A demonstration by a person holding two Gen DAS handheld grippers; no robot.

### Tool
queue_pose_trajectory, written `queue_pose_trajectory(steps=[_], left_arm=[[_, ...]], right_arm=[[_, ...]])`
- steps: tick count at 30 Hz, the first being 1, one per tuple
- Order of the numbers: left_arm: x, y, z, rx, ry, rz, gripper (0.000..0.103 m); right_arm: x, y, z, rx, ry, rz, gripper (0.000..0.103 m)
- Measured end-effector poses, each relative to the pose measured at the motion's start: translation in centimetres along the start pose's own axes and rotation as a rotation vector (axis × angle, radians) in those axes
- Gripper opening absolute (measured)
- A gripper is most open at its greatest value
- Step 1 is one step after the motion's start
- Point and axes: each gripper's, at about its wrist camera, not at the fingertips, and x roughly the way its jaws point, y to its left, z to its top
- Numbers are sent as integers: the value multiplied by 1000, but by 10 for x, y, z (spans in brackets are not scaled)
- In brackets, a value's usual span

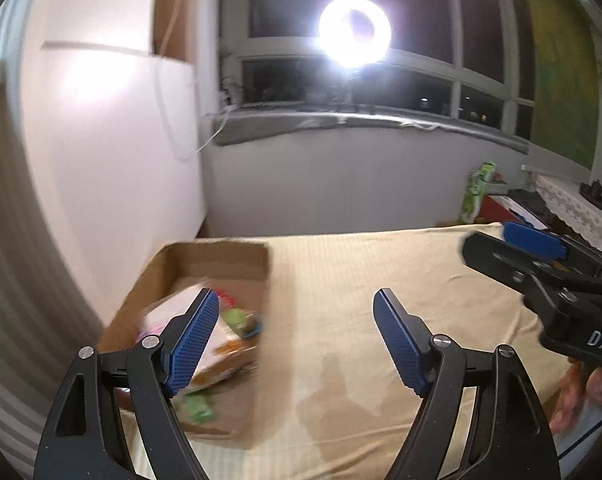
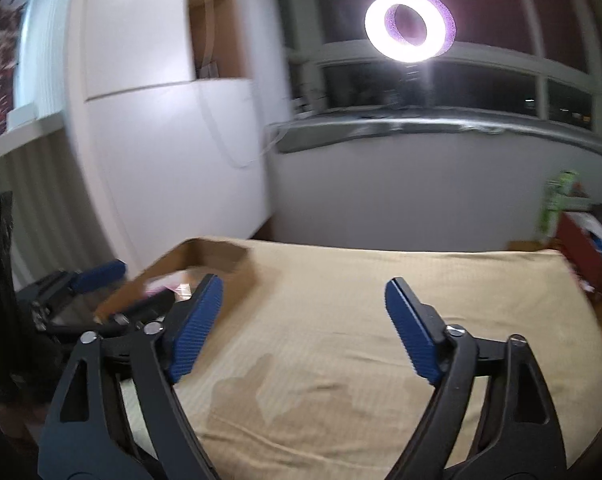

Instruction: Organize snacks

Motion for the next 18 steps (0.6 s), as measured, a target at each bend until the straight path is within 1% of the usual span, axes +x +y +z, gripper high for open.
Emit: queue_pose_trajectory(steps=[2,6,8,9,10,18], left_arm=[[-3,-15,6,16,-14,-11,80],[-16,-40,17,56,-56,-35,80],[-23,-49,22,71,-79,-38,80],[-26,-51,24,74,-89,-40,80],[-30,-53,26,79,-99,-41,80],[-62,-52,35,59,-156,-37,80]], right_arm=[[-19,-18,-2,8,-15,-49,87],[-51,-33,2,10,-56,-114,87],[-65,-36,4,13,-80,-143,91],[-71,-37,5,12,-93,-153,96],[-76,-35,7,9,-106,-157,98],[-104,-10,23,-31,-166,-158,99]])
